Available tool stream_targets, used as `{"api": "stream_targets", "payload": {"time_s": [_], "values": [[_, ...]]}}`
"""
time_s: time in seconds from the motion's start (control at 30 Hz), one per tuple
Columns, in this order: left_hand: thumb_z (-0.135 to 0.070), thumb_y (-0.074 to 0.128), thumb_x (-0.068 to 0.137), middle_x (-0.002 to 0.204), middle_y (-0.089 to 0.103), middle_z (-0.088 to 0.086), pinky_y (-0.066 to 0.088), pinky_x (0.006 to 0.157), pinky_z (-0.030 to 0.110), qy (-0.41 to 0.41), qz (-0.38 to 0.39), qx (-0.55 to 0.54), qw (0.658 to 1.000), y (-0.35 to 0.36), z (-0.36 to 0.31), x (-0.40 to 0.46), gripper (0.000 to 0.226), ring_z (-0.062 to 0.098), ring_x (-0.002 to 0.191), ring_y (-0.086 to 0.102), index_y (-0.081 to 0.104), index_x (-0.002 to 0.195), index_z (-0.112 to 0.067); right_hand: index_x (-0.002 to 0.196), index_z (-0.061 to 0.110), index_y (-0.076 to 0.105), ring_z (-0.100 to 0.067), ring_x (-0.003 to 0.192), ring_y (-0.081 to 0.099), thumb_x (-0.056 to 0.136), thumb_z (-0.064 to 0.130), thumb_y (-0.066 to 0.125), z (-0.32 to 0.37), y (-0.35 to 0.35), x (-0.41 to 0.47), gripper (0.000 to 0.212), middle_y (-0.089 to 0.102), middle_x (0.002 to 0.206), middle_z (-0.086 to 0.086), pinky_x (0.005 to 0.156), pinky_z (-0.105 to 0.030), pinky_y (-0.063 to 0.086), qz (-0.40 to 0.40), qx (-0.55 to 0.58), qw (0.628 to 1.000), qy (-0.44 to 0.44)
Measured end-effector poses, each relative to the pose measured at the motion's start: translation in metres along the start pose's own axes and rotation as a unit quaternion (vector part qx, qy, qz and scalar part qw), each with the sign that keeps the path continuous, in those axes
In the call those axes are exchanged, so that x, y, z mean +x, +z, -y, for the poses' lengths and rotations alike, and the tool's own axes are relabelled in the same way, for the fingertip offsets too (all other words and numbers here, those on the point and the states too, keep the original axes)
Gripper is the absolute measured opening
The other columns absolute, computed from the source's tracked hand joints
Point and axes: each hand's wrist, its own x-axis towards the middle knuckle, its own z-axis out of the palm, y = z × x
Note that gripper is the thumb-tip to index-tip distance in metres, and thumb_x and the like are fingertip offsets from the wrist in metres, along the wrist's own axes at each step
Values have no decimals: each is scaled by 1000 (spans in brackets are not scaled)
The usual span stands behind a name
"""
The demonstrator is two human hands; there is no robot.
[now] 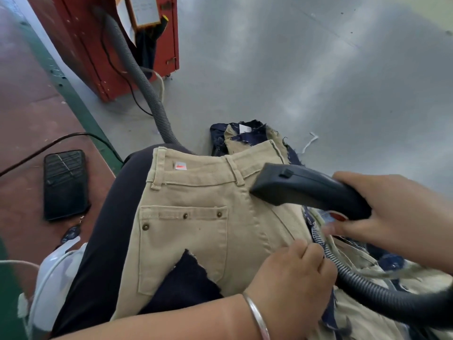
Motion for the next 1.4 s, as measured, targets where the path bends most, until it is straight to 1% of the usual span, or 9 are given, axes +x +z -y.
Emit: {"api": "stream_targets", "payload": {"time_s": [0.2, 0.33, 0.5, 0.63, 0.77, 0.87, 1.0, 1.2, 1.4], "values": [[-37, 65, 67, 76, 57, -9, 40, 56, 22, -19, -4, -39, 999, -1, 0, -2, 13, 11, 69, 54, 60, 75, -27, 74, 34, 45, -3, 48, 52, 76, 47, 77, 22, -6, 50, 35, 54, 59, 11, 40, -18, 33, -67, 50, 996, -17], [-34, 66, 67, 79, 57, -7, 45, 60, 23, -32, -37, -58, 997, -2, 2, -4, 17, 13, 72, 53, 58, 78, -24, 89, 28, 56, -18, 53, 65, 74, 46, 79, 4, -26, 54, 32, 63, 61, -1, 54, -34, 52, -142, 115, 983, 12], [-37, 62, 71, 83, 58, -8, 47, 65, 24, -29, -24, -36, 999, 2, 2, -3, 16, 14, 77, 55, 58, 81, -25, 88, 40, 56, -1, 32, 55, 59, 79, 70, -15, -34, -1, 51, 63, 52, 19, 30, -22, 43, -72, 114, 991, 18], [-37, 68, 64, 78, 59, -7, 44, 58, 24, -23, -48, -57, 997, 0, 1, -2, 16, 13, 72, 56, 60, 73, -26, 82, 46, 52, 4, 46, 56, 53, 82, 58, -28, -6, -27, 47, 60, 60, 28, 38, -25, 43, -36, 46, 998, 9], [-31, 54, 67, 71, 56, -10, 39, 53, 23, -9, -54, -27, 998, 0, 1, -3, 7, 11, 67, 54, 58, 69, -26, 83, 64, 42, 2, 57, 57, 58, 74, 67, -6, 11, -24, 37, 55, 72, 44, 44, -26, 34, -6, 32, 999, 20], [-28, 51, 70, 73, 57, -9, 44, 53, 23, -4, -49, -31, 998, 0, 3, -3, 7, 12, 69, 56, 57, 72, -26, 82, 57, 39, 2, 52, 45, 68, 67, 70, 10, 14, -8, 36, 56, 60, 15, 48, -25, 32, -22, -2, 1000, 17], [-24, 55, 72, 70, 53, -8, 38, 57, 25, -11, -61, -13, 998, 1, 4, -3, 2, 13, 66, 51, 54, 71, -25, 79, 36, 41, -1, 57, 44, 75, 59, 74, 20, 11, 17, 40, 49, 63, 14, 48, -26, 29, -69, 5, 997, 22], [-25, 66, 66, 71, 53, -6, 39, 55, 26, -20, -98, -34, 994, 5, 0, -4, 13, 14, 66, 49, 54, 70, -23, 86, 36, 52, -7, 43, 59, 70, 55, 75, 7, -17, 23, 34, 60, 56, 5, 46, -26, 39, -141, 123, 982, 33], [-27, 69, 59, 69, 53, -7, 41, 55, 24, -30, -82, -46, 995, 6, 1, -2, 17, 13, 65, 50, 55, 68, -25, 85, 49, 51, 3, 48, 57, 59, 79, 60, -12, -17, -27, 41, 61, 68, 33, 42, -30, 49, -99, 61, 993, 16]]}}
